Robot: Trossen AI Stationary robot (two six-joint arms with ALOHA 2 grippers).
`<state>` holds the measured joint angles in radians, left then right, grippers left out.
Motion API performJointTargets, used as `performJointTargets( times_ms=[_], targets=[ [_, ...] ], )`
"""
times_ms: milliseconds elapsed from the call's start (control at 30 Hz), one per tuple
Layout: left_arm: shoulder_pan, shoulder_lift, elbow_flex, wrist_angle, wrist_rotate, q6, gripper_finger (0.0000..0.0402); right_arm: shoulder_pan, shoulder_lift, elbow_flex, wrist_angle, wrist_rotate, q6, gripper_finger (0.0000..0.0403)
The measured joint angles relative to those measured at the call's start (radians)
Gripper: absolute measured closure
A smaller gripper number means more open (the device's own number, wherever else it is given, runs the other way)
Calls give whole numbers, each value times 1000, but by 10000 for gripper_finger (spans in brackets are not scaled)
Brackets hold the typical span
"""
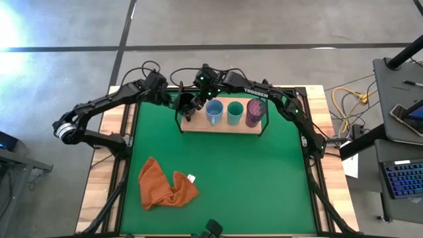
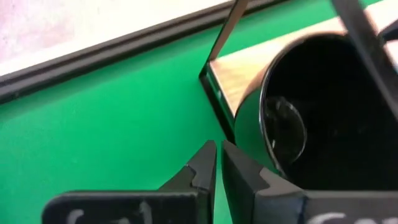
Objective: Stack small to large cups/mugs on shelf
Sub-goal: Put the black mug on the shelf
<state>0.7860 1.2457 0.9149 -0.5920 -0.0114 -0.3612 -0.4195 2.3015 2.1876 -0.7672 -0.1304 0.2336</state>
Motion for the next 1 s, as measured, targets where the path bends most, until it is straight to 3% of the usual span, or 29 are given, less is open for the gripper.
performJointTargets(
  times_ms=[700,1000],
  targets=[
    [0,57,-44,168,80,-3,391,-20,-43,1,-8,54,-3,232],
    [-1,75,-57,238,194,3,391,-33,-43,1,-7,64,-2,232]
  ],
)
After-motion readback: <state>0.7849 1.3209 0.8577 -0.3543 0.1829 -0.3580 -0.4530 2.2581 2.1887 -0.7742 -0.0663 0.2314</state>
